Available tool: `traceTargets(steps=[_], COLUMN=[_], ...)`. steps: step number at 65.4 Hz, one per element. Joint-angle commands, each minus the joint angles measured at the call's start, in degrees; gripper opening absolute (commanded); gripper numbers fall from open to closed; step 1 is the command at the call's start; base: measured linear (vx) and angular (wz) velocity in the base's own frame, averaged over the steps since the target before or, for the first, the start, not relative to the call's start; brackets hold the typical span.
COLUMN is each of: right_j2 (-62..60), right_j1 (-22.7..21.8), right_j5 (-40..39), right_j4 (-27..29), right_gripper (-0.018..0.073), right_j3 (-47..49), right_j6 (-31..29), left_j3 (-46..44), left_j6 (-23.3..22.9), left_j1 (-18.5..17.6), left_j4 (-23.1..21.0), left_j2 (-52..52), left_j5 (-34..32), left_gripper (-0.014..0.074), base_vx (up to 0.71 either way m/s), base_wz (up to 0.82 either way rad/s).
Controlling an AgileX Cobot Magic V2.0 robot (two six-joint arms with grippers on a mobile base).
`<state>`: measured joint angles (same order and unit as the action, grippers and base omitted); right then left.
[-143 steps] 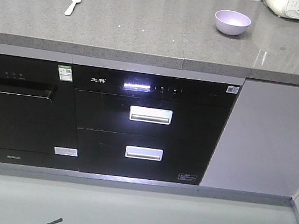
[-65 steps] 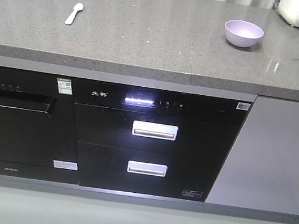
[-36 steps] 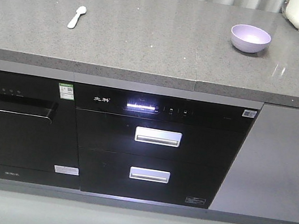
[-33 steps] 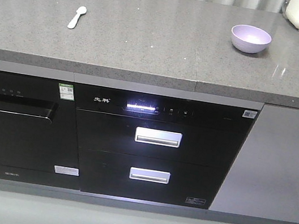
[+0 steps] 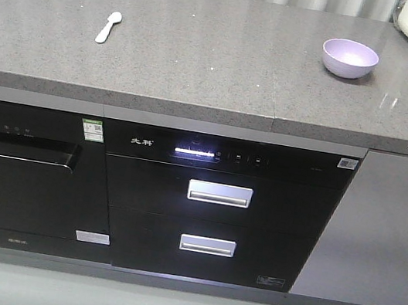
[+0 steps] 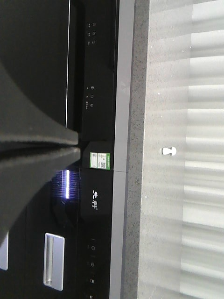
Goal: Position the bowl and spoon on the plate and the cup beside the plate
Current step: 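Continue driving forward until the counter edge is near the grippers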
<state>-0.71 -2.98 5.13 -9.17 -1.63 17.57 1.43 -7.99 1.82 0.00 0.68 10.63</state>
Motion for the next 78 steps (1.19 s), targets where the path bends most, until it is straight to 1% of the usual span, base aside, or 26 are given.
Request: traceTargets(steps=[1, 53, 60, 78], right_j2=[-0.34, -0.34, -0.34, -0.34], right_j1=[-0.19, -0.19, -0.19, -0.19], right_j5=[-4.02, -3.95, -3.95, -3.95], right_j4=[-0.53, -0.53, -0.53, -0.53], right_gripper=[0.0015, 0.0015, 0.0015, 0.0015], right_j3=[-0.02, -0.02, -0.02, -0.02], right_j6=[-0.05, -0.05, -0.05, -0.05], left_j3=[1.75, 1.75, 1.75, 1.75], left_j6=[-0.56, -0.56, -0.56, -0.56], left_j1=[0.21, 0.16, -0.47, -0.73], left_j4=[0.00, 0.00, 0.00, 0.00], left_j2=[0.35, 0.35, 0.35, 0.35], left_j5=[-4.02, -4.02, -4.02, -4.02], left_gripper=[-0.0006, -0.0006, -0.0006, -0.0006], base_vx=[0.03, 0.03, 0.03, 0.03], base_wz=[0.03, 0.02, 0.01, 0.01])
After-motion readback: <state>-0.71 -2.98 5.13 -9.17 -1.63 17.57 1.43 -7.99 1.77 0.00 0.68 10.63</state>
